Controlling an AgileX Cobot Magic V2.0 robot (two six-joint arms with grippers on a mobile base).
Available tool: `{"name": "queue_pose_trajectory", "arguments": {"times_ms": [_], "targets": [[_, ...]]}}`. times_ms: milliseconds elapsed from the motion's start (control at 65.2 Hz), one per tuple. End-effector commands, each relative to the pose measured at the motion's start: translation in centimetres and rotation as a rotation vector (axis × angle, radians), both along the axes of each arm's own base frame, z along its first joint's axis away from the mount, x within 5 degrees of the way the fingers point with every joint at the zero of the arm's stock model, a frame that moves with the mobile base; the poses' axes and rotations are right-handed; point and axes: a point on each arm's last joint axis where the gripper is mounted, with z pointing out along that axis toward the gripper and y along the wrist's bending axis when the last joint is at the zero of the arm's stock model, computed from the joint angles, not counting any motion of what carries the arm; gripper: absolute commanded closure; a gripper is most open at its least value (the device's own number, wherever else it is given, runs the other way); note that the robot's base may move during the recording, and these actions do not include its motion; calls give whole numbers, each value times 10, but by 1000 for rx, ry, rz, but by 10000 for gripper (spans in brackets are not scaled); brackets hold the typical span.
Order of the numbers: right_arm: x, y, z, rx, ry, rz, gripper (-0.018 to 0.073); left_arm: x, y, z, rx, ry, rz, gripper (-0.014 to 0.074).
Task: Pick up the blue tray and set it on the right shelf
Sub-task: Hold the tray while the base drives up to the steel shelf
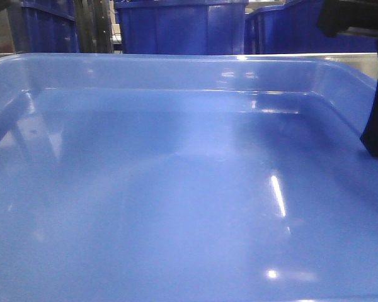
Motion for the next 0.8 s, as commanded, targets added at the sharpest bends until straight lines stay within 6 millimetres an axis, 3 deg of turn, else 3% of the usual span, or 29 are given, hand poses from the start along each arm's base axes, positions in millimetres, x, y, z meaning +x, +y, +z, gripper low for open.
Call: {"name": "queue_pose_trajectory", "arguments": {"times_ms": [0,782], "targets": [[2,-4,13,-8,-76,3,417,-2,3,12,-12,-39,-7,574],[2,-4,13,-8,-76,3,417,-2,3,12,-12,-39,-7,574]]}}
